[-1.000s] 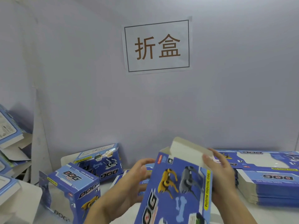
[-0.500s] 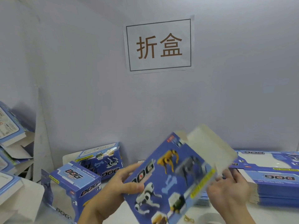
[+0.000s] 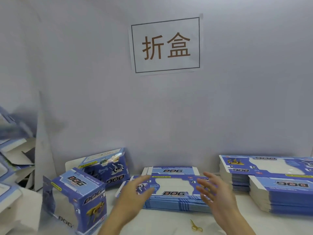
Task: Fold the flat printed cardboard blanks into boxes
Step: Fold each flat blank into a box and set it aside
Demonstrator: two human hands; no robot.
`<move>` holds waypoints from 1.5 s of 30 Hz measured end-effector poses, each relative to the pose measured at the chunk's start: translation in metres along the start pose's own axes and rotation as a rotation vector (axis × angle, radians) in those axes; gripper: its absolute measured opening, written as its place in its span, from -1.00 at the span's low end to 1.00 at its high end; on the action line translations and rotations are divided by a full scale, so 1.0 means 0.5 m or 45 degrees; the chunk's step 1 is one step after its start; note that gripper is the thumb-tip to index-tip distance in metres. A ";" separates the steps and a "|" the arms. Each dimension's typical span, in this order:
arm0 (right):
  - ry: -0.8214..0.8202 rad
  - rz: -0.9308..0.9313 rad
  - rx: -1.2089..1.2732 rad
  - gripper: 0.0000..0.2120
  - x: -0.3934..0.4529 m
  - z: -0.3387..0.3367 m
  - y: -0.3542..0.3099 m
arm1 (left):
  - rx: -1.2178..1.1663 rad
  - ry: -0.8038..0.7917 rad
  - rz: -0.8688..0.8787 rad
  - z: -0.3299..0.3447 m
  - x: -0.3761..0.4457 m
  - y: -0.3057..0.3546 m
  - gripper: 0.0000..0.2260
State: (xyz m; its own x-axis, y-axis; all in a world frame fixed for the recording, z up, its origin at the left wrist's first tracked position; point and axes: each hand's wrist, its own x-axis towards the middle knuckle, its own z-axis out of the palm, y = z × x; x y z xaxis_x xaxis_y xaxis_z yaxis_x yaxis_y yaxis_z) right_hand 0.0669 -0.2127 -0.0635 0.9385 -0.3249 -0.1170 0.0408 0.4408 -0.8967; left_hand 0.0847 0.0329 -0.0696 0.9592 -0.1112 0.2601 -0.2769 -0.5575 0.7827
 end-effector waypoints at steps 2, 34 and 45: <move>0.014 0.017 -0.142 -0.80 0.007 0.004 0.009 | 0.264 -0.128 -0.088 0.050 0.003 -0.024 -0.43; -0.379 0.005 -0.147 -0.48 -0.008 0.073 0.040 | 0.254 0.640 0.436 0.080 -0.012 0.045 -0.89; -0.089 -0.141 -0.255 -0.84 0.014 0.058 0.030 | 0.014 0.025 0.216 0.074 -0.010 0.060 -0.88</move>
State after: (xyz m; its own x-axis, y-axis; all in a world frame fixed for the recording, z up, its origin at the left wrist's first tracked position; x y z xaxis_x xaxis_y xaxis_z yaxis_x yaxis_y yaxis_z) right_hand 0.0842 -0.1840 -0.0652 0.9538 -0.3002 0.0101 0.0822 0.2285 -0.9701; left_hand 0.0737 -0.0137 -0.0684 0.8974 -0.1886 0.3989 -0.4339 -0.5413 0.7203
